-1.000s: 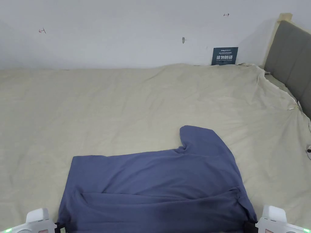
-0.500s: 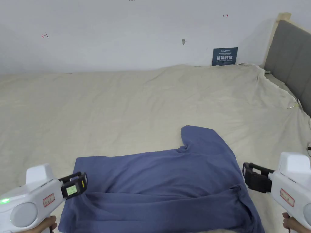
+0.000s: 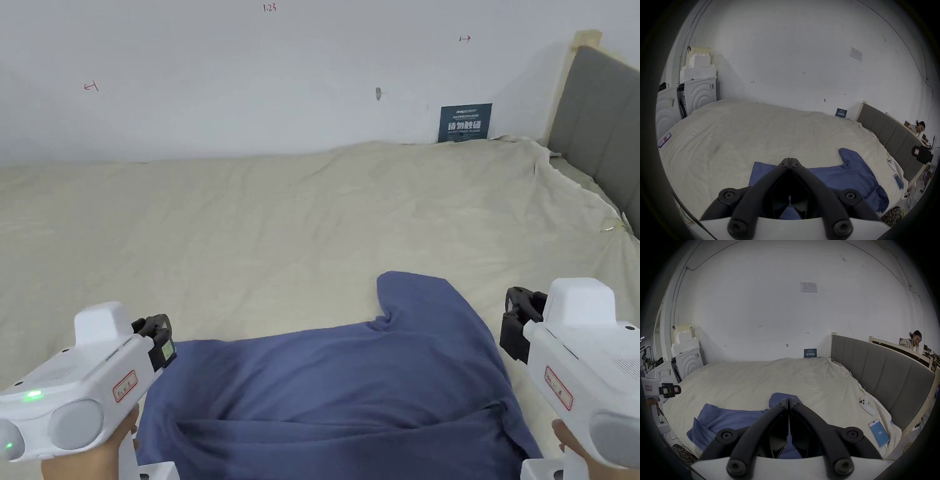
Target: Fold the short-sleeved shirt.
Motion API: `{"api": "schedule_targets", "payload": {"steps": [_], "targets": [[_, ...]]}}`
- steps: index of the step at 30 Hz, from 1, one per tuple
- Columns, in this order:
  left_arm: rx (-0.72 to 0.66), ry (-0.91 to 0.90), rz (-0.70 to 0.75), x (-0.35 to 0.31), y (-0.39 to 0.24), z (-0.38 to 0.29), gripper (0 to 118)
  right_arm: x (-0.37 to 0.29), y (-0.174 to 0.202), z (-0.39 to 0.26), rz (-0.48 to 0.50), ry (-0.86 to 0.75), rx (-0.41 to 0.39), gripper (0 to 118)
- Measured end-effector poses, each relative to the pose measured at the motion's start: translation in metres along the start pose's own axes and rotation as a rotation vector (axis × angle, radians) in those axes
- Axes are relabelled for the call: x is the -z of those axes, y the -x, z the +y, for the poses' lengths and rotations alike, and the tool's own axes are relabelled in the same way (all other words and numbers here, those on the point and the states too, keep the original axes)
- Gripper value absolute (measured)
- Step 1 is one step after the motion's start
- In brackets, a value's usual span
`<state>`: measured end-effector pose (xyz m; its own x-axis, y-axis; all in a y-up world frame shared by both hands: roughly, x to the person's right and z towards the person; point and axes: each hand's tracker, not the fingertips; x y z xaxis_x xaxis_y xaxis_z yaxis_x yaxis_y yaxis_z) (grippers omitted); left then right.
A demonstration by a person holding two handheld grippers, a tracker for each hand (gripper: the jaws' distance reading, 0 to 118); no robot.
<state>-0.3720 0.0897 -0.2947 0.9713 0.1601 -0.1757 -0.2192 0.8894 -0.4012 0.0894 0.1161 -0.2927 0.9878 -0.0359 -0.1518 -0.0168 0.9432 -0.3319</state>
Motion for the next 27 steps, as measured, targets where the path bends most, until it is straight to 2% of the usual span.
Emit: {"api": "schedule_targets", "payload": {"steps": [5,9,11,14,15,16,23,25,27], "targets": [[0.053,0.103,0.018,0.053,0.011,0.022,0,0.033,-0.001,0.004,0.013,0.017,-0.017,0],[0.006,0.219,0.024,0.110,0.035,0.035,0,0.059,-0.004,0.006,0.016,0.042,-0.029,0],[-0.012,0.265,0.062,0.140,0.049,0.037,15,0.072,-0.005,0.005,0.011,0.056,-0.034,0],[-0.014,0.398,0.098,0.178,0.062,0.036,69,0.089,-0.005,0.003,0.009,0.085,-0.027,0],[-0.013,0.424,0.112,0.189,0.065,0.032,83,0.093,-0.005,0.002,0.008,0.093,-0.027,0],[-0.007,0.455,0.125,0.201,0.069,0.027,88,0.099,-0.006,0.000,0.003,0.102,-0.028,0],[-0.023,0.595,0.186,0.258,0.088,-0.018,86,0.123,-0.010,-0.007,-0.011,0.152,-0.016,0],[-0.033,0.616,0.191,0.264,0.091,-0.031,70,0.128,-0.011,-0.009,-0.015,0.166,-0.017,0],[-0.017,0.635,0.184,0.267,0.086,-0.041,64,0.134,-0.014,-0.011,-0.018,0.177,-0.014,0]]}}
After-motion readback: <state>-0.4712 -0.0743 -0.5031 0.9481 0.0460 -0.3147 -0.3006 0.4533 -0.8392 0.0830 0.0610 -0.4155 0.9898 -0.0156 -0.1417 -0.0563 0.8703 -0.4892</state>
